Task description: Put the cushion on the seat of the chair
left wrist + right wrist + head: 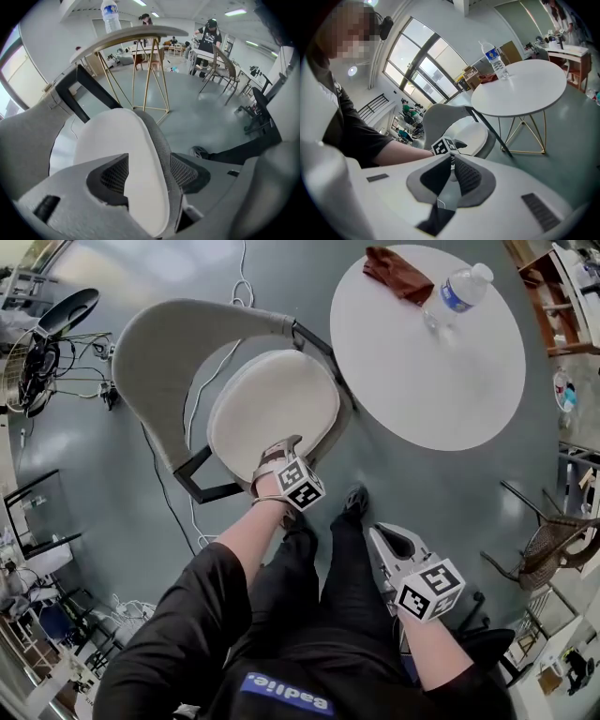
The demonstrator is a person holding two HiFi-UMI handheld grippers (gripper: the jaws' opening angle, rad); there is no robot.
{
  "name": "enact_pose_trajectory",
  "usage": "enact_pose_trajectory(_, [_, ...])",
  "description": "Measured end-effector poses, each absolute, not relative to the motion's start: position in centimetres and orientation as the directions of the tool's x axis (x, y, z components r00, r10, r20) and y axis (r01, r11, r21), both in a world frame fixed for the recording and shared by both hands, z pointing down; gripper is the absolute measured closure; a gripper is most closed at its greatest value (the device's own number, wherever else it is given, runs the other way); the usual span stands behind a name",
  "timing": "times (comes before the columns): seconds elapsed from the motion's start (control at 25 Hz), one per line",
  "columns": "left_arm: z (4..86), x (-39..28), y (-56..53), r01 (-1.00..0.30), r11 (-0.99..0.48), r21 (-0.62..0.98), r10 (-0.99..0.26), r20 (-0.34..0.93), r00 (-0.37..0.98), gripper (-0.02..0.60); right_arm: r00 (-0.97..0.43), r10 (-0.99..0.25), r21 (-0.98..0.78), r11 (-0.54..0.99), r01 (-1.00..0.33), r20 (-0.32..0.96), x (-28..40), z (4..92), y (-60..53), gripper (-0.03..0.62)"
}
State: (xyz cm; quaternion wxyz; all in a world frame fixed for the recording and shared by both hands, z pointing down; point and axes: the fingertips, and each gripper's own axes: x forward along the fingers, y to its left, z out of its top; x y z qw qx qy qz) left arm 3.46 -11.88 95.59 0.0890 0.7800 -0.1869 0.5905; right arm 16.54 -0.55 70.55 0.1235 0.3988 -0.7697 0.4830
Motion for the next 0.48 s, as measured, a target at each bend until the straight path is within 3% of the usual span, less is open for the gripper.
enact_pose_trajectory(0.48, [78.8, 3.2, -6.1, -0.54, -0.841, 0.048, -0.21, 0.889, 0.408, 0.313, -0.673, -0.539, -0.606, 0.334, -0.722, 0.506, 13.0, 59.7, -0.7, 0.554])
